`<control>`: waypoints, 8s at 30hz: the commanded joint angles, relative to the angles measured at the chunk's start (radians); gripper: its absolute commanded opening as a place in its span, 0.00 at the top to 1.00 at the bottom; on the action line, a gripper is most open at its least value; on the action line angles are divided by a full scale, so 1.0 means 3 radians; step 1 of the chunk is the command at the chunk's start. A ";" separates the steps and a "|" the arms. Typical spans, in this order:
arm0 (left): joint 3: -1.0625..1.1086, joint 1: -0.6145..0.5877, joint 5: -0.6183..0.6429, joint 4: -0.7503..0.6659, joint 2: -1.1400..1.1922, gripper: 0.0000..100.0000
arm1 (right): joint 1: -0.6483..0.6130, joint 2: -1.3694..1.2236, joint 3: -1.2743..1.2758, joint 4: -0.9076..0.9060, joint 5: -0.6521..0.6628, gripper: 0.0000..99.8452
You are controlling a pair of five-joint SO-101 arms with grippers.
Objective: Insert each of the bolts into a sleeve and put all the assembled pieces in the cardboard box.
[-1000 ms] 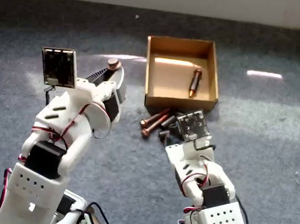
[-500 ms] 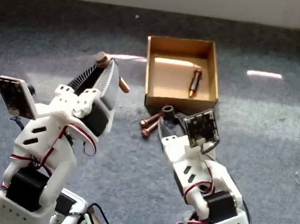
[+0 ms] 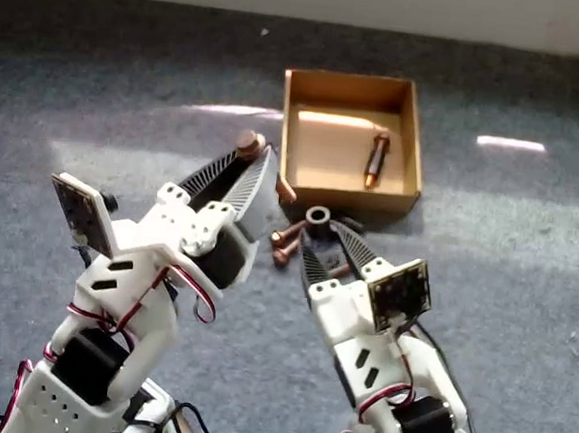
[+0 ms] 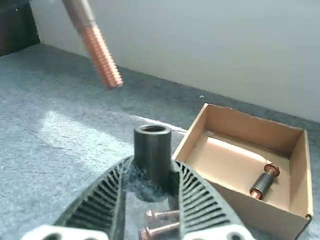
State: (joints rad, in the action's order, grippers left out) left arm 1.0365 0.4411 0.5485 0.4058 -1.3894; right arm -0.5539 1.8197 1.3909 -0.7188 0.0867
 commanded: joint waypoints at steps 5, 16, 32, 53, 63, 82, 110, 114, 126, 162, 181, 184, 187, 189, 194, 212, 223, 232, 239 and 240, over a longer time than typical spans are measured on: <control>0.0269 0.0079 0.0020 -0.0532 -0.0054 0.99 | -0.0207 0.0054 -0.0043 0.0146 0.0072 0.99; 0.0289 0.0407 -0.0189 -0.0522 -0.0069 0.99 | -0.0192 0.0054 -0.0013 0.0192 0.0348 0.99; 0.0258 0.0422 -0.0194 0.0066 -0.0074 0.99 | 0.0038 0.0054 -0.0018 0.0192 0.0327 0.99; 0.0274 0.0657 -0.0292 0.0542 0.0222 0.99 | 0.0033 0.0054 0.0125 0.0187 0.0338 0.99; 0.0284 0.0627 -0.0511 0.0609 0.0243 0.98 | 0.0043 0.0054 0.0151 0.0187 0.0327 0.99; -0.0008 -0.0013 -0.0532 0.1284 0.0233 0.74 | 0.0678 0.0059 0.1000 0.1010 0.0338 0.99; 0.1588 -0.1670 -0.0731 0.0915 0.0233 0.99 | 0.0939 0.0049 0.1250 0.0954 0.0327 0.99; 0.1874 -0.1690 -0.0900 0.0430 0.0233 0.99 | 0.0944 0.0049 0.1005 0.0708 0.0338 0.99; 0.2202 -0.1726 -0.0910 -0.0097 0.0233 0.99 | 0.0944 -0.0529 -0.0003 0.0125 0.0348 0.99; 0.2207 -0.1716 -0.0910 -0.0087 0.0233 0.99 | 0.1199 -0.6851 -0.4222 0.1261 0.0348 0.99; 0.2207 -0.1711 -0.0910 -0.0087 0.0233 0.99 | 0.1220 -0.7731 -0.5562 -0.0023 0.0327 0.86; 0.2207 -0.1711 -0.0910 -0.0087 0.0233 0.99 | 0.1220 -0.7720 -0.5588 -0.0345 0.0327 0.86; 0.2207 -0.1711 -0.0910 -0.0087 0.0233 0.99 | 0.1215 -0.7587 -0.5705 -0.0652 0.0327 0.86; 0.2207 -0.1706 -0.0910 -0.0092 0.0233 0.99 | 0.1215 -0.7460 -0.5726 -0.0806 0.0322 0.86; 0.2207 -0.1706 -0.0910 -0.0092 0.0233 0.99 | 0.1215 -0.7107 -0.5721 -0.1118 0.0322 0.86; 0.2207 -0.1706 -0.0910 -0.0092 0.0233 0.99 | 0.1215 -0.6304 -0.5715 -0.2626 0.0256 0.86; 0.2207 -0.1706 -0.0910 -0.0092 0.0233 0.99 | 0.1215 -0.6099 -0.5710 -0.3209 -0.0522 0.86; 0.2207 -0.1711 -0.0910 -0.0092 0.0233 0.99 | 0.0954 -0.6084 -0.5465 -0.3465 -0.0777 0.86; 0.2207 -0.1711 -0.0910 -0.0087 0.0233 0.99 | 0.0739 -0.6084 -0.4948 -0.3015 -0.0757 0.96; 0.2207 -0.1711 -0.0910 -0.0087 0.0233 0.99 | 0.0693 -0.6084 -0.4851 -0.2954 -0.0757 0.96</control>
State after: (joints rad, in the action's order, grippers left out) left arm 1.6732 -0.0621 0.2862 0.3997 -1.3188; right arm -0.3038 -0.0629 -0.1097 -1.6717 -0.1327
